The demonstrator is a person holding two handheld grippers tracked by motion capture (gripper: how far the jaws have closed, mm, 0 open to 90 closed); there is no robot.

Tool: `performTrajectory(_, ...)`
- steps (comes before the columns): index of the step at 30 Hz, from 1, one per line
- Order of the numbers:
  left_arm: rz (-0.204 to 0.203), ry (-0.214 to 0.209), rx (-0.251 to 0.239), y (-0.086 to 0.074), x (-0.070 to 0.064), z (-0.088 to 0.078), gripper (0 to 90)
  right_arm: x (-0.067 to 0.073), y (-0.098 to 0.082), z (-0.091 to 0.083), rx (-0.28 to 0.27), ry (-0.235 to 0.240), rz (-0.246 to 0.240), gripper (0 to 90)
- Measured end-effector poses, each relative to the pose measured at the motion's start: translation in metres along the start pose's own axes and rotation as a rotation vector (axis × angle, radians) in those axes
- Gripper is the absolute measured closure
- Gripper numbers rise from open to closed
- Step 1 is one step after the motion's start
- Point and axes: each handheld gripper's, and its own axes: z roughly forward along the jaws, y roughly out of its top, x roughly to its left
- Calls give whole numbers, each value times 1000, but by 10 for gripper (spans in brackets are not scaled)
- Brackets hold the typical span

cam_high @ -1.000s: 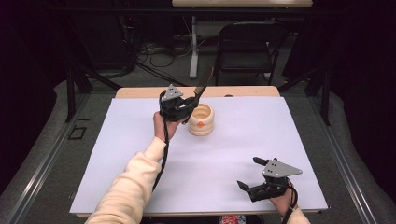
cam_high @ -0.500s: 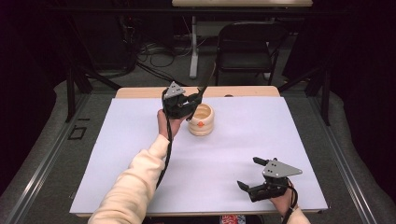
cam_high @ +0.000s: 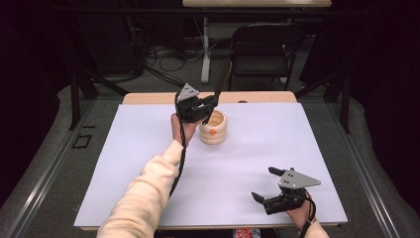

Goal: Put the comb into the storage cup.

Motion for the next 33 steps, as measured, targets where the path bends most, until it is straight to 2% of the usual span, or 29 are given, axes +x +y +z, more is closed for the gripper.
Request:
performTrajectory(7, 9, 10, -3, -1, -1, 5, 722, 0, 0, 0, 0, 1, 2, 0)
performTrajectory(12, -10, -4, -17, -2, 1, 9, 722, 0, 0, 0, 0, 0, 2, 0)
performTrajectory(16, -14, 2, -32, 0, 0, 11, 722, 0, 0, 0, -1, 1, 4, 0)
performTrajectory(33, -5, 15, -54, -5, 0, 24, 722, 0, 0, 0, -2, 0, 2, 1)
